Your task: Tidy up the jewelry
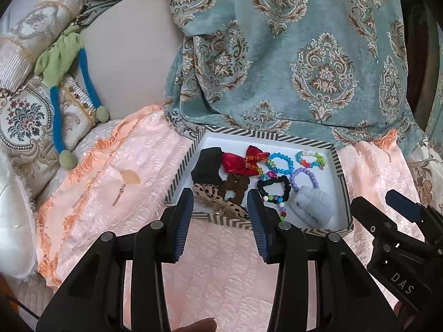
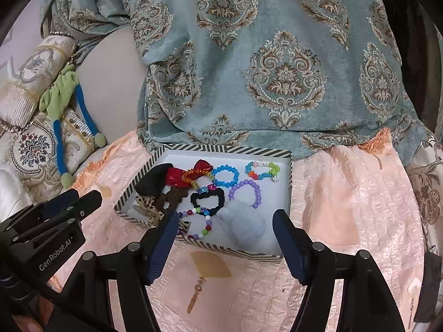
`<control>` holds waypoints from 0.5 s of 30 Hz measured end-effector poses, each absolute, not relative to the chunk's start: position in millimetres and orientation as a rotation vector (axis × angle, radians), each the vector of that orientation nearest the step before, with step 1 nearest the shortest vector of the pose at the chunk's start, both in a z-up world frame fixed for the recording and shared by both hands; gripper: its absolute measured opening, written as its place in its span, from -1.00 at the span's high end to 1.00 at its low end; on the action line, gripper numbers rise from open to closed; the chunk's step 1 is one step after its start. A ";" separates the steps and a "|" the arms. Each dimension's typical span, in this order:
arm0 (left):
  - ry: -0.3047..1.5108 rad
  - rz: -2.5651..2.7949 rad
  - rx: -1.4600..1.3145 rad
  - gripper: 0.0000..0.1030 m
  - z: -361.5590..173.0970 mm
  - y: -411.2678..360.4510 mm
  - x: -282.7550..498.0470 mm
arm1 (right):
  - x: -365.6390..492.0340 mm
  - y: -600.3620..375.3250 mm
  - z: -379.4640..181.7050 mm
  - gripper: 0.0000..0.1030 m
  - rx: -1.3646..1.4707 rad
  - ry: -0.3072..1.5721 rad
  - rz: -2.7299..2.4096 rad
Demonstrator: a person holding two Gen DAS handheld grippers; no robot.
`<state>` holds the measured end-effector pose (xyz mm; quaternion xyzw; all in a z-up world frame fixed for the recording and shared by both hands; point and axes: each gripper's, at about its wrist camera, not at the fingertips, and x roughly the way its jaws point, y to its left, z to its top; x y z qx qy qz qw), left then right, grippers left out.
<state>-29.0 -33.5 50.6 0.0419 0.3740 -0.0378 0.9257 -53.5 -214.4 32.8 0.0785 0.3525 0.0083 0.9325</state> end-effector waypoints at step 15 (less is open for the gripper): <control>0.759 -0.077 0.097 0.23 52.2 -34.3 -34.2 | -58.1 -210.2 31.9 -0.34 0.158 0.727 0.038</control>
